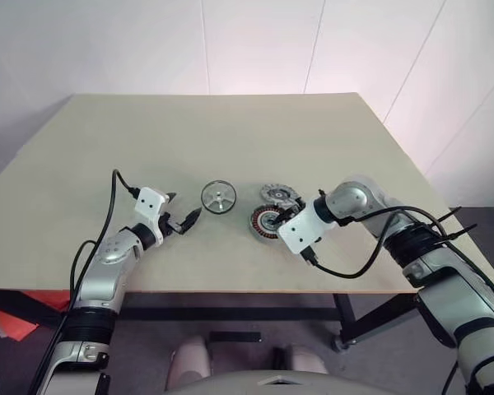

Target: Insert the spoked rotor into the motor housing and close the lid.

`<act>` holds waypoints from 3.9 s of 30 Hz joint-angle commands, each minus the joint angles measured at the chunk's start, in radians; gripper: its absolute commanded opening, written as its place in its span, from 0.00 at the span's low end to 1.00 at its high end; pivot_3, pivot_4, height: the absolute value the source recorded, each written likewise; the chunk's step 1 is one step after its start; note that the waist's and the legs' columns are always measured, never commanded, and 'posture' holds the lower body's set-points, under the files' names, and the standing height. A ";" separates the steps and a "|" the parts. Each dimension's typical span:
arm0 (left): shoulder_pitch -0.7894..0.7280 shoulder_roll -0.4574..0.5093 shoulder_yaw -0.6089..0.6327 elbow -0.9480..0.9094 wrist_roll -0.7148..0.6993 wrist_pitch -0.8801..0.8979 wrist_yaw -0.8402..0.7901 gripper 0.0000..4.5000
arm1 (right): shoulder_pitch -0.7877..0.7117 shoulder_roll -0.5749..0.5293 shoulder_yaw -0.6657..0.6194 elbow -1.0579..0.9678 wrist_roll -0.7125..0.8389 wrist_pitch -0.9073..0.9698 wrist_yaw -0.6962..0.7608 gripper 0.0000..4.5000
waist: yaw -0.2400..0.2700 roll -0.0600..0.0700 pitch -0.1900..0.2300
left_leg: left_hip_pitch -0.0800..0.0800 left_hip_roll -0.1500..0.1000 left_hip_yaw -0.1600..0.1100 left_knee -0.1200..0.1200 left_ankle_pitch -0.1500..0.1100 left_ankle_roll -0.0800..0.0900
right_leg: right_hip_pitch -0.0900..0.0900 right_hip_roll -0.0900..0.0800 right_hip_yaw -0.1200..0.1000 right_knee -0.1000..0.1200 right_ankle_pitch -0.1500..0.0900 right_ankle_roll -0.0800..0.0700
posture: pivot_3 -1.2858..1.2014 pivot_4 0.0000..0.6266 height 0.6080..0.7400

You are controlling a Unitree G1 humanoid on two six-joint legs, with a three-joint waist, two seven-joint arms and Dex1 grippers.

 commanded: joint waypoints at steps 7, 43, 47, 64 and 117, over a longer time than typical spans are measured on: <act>0.002 0.017 0.020 -0.053 -0.009 -0.006 0.002 1.00 | -0.108 0.081 0.011 0.199 -0.083 -0.017 -0.152 0.44 | -0.018 -0.005 0.001 | 0.002 0.000 0.000 0.000 0.000 0.000 | 0.000 0.000 0.000 0.001 -0.002 0.004 | 0.52 0.00 1.00; 0.058 -0.028 0.008 -0.102 -0.005 -0.007 0.051 1.00 | -0.343 0.212 0.011 0.425 -0.062 -0.149 -0.080 0.44 | -0.018 -0.008 0.005 | -0.009 0.004 -0.003 0.000 -0.009 -0.008 | -0.023 0.001 -0.009 -0.001 0.009 -0.019 | 0.52 0.00 1.00; 0.064 -0.029 0.011 -0.110 -0.008 -0.006 0.057 1.00 | -0.321 0.203 0.021 0.439 -0.066 -0.166 -0.069 0.44 | -0.018 -0.008 0.005 | -0.010 0.004 -0.002 0.001 -0.009 -0.008 | -0.023 0.001 -0.009 -0.002 0.009 -0.019 | 0.52 0.00 1.00; 0.070 0.006 0.024 -0.123 -0.016 0.010 0.040 1.00 | -0.301 0.196 -0.022 0.399 -0.037 -0.134 -0.138 0.90 | -0.018 -0.008 0.006 | -0.006 0.011 -0.002 0.011 -0.009 -0.010 | -0.019 0.006 -0.008 0.004 0.009 -0.019 | 0.52 0.00 1.00; -0.142 -0.024 -0.071 0.070 0.022 0.012 -0.100 1.00 | 0.380 0.042 -0.483 -0.196 0.451 0.916 -0.418 0.55 | 0.033 -0.006 0.006 | 0.013 0.010 -0.001 -0.001 -0.006 -0.015 | -0.004 0.006 -0.007 -0.004 0.004 -0.009 | 0.52 0.00 1.00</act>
